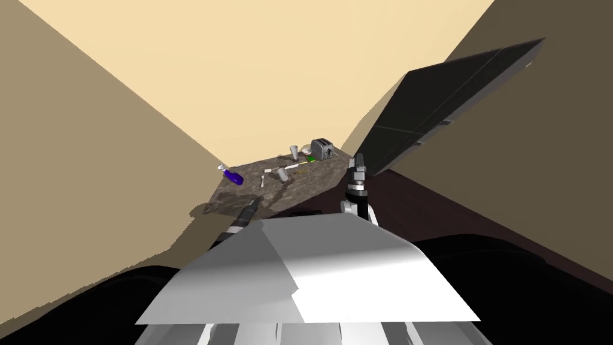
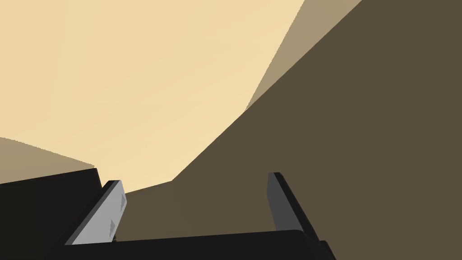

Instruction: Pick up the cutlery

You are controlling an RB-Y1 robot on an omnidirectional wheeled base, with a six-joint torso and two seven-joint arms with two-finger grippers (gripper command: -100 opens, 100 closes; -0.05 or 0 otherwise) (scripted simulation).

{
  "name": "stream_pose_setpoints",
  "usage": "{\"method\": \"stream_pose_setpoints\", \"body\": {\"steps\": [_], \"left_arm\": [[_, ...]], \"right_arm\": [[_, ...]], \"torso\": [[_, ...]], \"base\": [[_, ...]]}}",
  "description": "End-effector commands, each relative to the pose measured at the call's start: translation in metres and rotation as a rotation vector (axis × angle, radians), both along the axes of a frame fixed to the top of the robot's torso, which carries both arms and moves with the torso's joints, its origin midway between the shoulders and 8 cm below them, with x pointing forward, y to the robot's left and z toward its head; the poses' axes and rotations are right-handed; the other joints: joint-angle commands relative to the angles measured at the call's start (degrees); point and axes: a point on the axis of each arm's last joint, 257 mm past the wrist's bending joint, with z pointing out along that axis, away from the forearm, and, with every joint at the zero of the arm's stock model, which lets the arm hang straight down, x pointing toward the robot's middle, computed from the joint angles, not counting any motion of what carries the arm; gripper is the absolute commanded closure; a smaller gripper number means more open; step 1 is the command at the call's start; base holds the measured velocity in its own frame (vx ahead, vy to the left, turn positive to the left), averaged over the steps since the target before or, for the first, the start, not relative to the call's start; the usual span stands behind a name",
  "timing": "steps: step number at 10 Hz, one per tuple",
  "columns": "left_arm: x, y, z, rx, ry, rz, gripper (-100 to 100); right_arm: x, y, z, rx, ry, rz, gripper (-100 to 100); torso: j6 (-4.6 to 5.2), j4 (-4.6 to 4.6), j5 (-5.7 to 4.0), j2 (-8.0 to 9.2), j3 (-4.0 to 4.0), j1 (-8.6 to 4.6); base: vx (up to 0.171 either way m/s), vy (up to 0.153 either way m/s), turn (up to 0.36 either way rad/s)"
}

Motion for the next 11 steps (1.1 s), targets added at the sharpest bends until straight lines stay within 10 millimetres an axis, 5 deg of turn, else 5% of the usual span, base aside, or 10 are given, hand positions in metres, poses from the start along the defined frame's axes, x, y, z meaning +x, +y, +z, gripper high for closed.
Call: {"method": "stream_pose_setpoints", "body": {"steps": [1,11], "left_arm": [[-0.013,0.002,-0.01,0.043,0.052,-0.011,-100],[-0.113,0.026,-0.077,0.433,0.404,-0.218,-100]], "right_arm": [[0.0,0.0,0.0,0.0,0.0,0.0,0],[0.0,0.0,0.0,0.0,0.0,0.0,0]], "torso": [[0.0,0.0,0.0,0.0,0.0,0.0],[-0.06,0.0,0.03,-0.05,-0.03,0.14]], "base": [[-0.003,-0.038,-0.232],[0.007,-0.028,-0.313]]}}
